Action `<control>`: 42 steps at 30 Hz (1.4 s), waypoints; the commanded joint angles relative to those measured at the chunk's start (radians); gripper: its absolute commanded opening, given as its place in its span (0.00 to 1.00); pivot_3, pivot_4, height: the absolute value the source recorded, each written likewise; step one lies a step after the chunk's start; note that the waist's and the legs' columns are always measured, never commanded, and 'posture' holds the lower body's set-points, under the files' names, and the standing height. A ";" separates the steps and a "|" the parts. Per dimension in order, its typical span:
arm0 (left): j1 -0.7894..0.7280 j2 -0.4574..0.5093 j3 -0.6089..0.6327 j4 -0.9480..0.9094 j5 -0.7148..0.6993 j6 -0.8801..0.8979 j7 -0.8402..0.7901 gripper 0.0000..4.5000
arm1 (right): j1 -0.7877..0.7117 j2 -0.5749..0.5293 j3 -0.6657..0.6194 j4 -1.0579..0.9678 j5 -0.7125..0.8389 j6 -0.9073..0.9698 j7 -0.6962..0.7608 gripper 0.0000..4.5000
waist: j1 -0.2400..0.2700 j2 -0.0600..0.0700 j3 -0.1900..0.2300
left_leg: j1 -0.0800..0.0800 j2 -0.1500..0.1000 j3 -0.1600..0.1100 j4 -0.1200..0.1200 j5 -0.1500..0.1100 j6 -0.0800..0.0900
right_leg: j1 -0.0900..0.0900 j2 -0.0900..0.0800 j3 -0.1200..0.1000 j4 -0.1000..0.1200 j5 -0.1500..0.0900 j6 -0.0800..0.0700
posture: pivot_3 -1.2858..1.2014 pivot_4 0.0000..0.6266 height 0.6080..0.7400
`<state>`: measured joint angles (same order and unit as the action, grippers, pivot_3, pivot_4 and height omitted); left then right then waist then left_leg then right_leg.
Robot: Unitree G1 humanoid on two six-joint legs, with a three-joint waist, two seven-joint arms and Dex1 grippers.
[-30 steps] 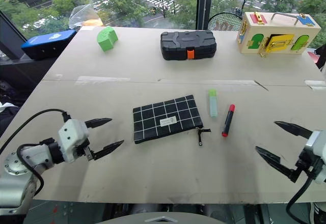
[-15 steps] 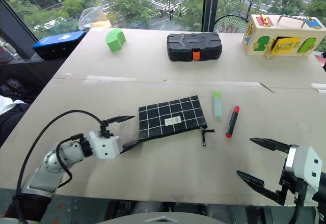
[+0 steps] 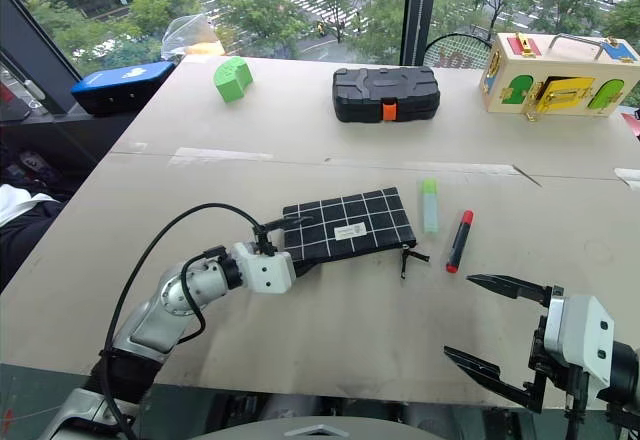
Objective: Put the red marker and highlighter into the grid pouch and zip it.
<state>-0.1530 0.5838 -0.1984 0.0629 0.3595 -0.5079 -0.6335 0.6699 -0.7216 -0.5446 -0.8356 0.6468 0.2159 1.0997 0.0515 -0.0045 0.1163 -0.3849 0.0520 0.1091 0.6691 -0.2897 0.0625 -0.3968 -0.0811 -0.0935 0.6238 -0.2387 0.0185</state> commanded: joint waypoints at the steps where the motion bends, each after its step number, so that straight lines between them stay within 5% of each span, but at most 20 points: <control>1: -0.004 0.012 -0.036 0.047 0.004 0.026 -0.021 0.52 | 0.000 0.007 0.009 -0.040 0.007 -0.016 -0.013 1.00 | -0.002 0.000 0.000 | 0.000 0.000 0.000 0.000 0.000 0.000 | 0.000 0.000 0.000 0.000 0.000 0.000 | 0.52 0.24 1.00; 6: -0.014 0.034 -0.024 0.041 -0.051 0.034 -0.048 0.02 | -0.017 0.024 0.056 -0.046 -0.013 -0.016 -0.055 1.00 | -0.008 0.002 -0.001 | 0.001 0.000 0.000 0.000 0.000 0.000 | 0.001 0.000 0.000 0.000 0.000 0.000 | 0.52 0.24 1.00; 11: -0.036 0.032 0.017 -0.033 -0.179 0.142 -0.097 0.02 | -0.171 0.062 0.176 -0.046 -0.086 0.080 -0.278 1.00 | -0.015 0.001 0.000 | 0.002 0.001 0.000 0.000 0.000 0.000 | 0.001 0.001 0.001 0.001 0.000 0.000 | 0.52 0.24 1.00; 15: -0.088 0.041 0.062 -0.126 -0.278 0.271 -0.139 0.02 | -0.469 0.112 0.390 -0.044 -0.164 0.544 -0.673 1.00 | -0.027 -0.006 0.005 | -0.001 0.002 0.000 0.001 0.000 -0.001 | -0.003 0.002 0.000 0.003 0.002 -0.003 | 0.52 0.24 1.00; 20: -0.111 0.050 0.062 -0.176 -0.295 0.347 -0.157 0.02 | -0.720 0.289 0.473 0.091 -0.086 0.879 -0.846 1.00 | -0.036 -0.009 0.003 | -0.009 0.001 -0.003 0.001 0.005 -0.008 | -0.007 0.003 -0.002 0.003 0.003 -0.003 | 0.52 0.24 1.00; 28: -0.143 0.044 0.050 -0.220 -0.287 0.410 -0.154 0.02 | -0.961 0.507 0.418 0.263 -0.042 0.984 -0.944 1.00 | -0.039 -0.010 0.003 | -0.011 0.001 -0.002 0.001 0.005 -0.008 | -0.008 0.011 -0.004 0.003 0.004 0.001 | 0.52 0.24 1.00; 31: -0.151 0.043 0.045 -0.233 -0.286 0.420 -0.155 0.00 | -0.991 0.530 0.415 0.304 -0.049 0.977 -0.950 0.81 | -0.040 -0.009 0.004 | -0.010 0.001 -0.002 0.001 0.005 -0.008 | -0.007 0.011 -0.004 0.003 0.004 0.002 | 0.52 0.24 1.00; 39: -0.149 0.049 0.046 -0.260 -0.288 0.449 -0.156 0.00 | -1.005 0.520 0.416 0.330 -0.052 0.949 -0.933 0.01 | -0.042 -0.009 0.004 | -0.010 0.001 -0.001 0.001 0.005 -0.008 | -0.008 0.011 -0.003 0.004 0.004 0.002 | 0.52 0.24 1.00; 42: -0.149 0.051 0.045 -0.262 -0.286 0.451 -0.156 0.00 | -1.003 0.510 0.421 0.323 -0.052 0.943 -0.925 0.01 | -0.042 -0.009 0.004 | -0.010 0.001 -0.001 0.001 0.005 -0.008 | -0.008 0.011 -0.004 0.004 0.004 0.002 | 0.52 0.24 1.00</control>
<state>-0.2920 0.6271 -0.1648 -0.1490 0.0777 -0.0525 -0.7907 -0.3129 -0.2001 -0.1095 -0.4881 0.5842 1.1802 0.1640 0.0094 -0.0133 0.1202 -0.3947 0.0534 0.1080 0.6702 -0.2849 0.0546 -0.4043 -0.0698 -0.0969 0.6275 -0.2342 0.0204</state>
